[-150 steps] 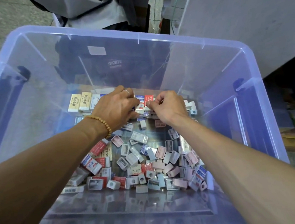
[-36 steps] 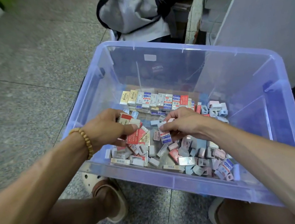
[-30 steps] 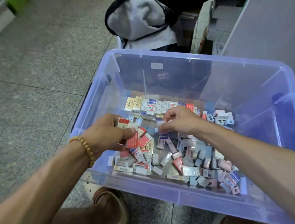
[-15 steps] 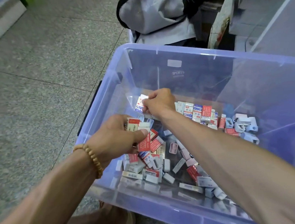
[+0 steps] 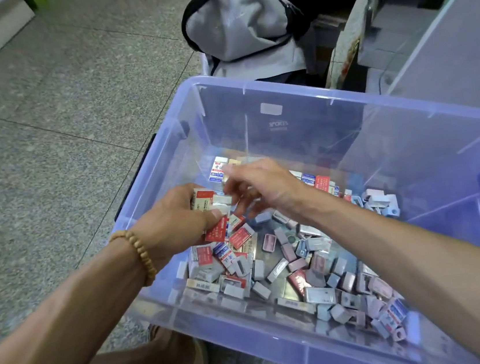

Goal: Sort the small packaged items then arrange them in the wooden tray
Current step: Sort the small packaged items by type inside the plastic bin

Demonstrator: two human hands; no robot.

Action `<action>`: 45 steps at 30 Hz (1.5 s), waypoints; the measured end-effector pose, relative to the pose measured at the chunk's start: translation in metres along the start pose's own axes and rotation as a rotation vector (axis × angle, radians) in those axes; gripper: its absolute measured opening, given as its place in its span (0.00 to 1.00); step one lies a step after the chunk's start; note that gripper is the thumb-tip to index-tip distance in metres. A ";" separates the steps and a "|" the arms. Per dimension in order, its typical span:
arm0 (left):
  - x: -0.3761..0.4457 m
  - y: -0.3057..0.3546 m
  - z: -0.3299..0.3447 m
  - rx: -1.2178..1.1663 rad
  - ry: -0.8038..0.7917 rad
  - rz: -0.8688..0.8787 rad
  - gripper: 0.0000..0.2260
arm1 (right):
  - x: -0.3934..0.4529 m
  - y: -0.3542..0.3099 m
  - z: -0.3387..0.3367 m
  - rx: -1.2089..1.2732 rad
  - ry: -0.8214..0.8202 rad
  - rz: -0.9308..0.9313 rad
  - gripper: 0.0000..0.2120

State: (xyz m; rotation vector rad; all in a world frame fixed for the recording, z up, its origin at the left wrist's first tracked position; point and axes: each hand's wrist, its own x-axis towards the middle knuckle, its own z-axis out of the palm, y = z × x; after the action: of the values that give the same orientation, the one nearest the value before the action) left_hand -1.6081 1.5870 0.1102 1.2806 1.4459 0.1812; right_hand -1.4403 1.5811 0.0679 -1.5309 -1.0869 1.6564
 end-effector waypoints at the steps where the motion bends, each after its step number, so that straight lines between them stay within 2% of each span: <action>1: 0.000 0.001 0.000 0.015 -0.003 0.006 0.06 | -0.009 0.001 -0.001 0.008 -0.093 0.008 0.11; 3: -0.001 0.001 0.001 0.040 -0.018 0.013 0.05 | -0.018 0.006 0.000 0.055 -0.160 0.018 0.04; 6: -0.001 0.002 0.002 0.049 -0.021 0.015 0.04 | -0.019 0.014 -0.001 0.165 -0.117 0.058 0.03; 8: 0.000 0.001 0.002 0.053 -0.008 0.019 0.03 | -0.017 0.019 -0.003 0.247 -0.049 0.085 0.03; 10: -0.001 -0.001 0.001 0.077 -0.012 0.014 0.04 | -0.007 0.024 -0.007 0.278 0.103 0.106 0.05; 12: -0.001 -0.001 0.001 0.089 -0.028 0.010 0.05 | 0.009 0.026 -0.013 0.194 0.313 0.101 0.06; 14: 0.000 -0.001 0.000 0.059 -0.051 0.010 0.06 | 0.027 0.025 -0.014 0.095 0.429 0.084 0.09; 18: -0.001 0.000 0.001 -0.057 -0.064 -0.013 0.05 | 0.059 0.030 0.000 -0.132 0.482 0.082 0.15; 23: -0.001 0.001 0.001 -0.142 -0.049 -0.001 0.02 | 0.067 0.030 0.009 -0.226 0.556 0.098 0.16; 25: 0.000 0.001 0.001 -0.169 -0.048 0.002 0.04 | 0.068 0.030 0.008 -0.250 0.569 0.121 0.14; 29: 0.001 0.000 0.002 -0.169 -0.043 -0.007 0.07 | 0.061 0.028 0.005 -0.041 0.551 0.132 0.12; 32: 0.003 0.000 0.002 -0.160 -0.037 -0.005 0.07 | 0.044 0.020 0.000 -0.003 0.475 0.086 0.11; 34: 0.001 0.002 0.003 -0.156 -0.032 0.002 0.06 | 0.025 0.013 -0.001 0.023 0.331 0.062 0.09; 37: -0.001 0.006 0.004 -0.148 -0.032 0.013 0.06 | -0.006 0.006 -0.001 0.093 0.015 0.059 0.11; 39: -0.001 0.008 0.005 -0.145 -0.041 0.015 0.06 | -0.020 0.004 0.000 0.084 -0.096 0.037 0.07; 43: 0.001 0.011 0.008 -0.190 -0.049 0.005 0.03 | -0.025 0.011 -0.007 0.177 -0.031 0.075 0.04; 45: 0.001 0.012 0.008 -0.215 -0.034 -0.028 0.06 | -0.019 0.017 -0.014 0.180 0.116 0.091 0.06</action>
State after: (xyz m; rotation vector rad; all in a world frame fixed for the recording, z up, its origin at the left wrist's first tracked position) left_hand -1.5946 1.5881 0.1148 1.0828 1.3752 0.2868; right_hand -1.4223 1.5587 0.0618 -1.5570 -0.7961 1.6551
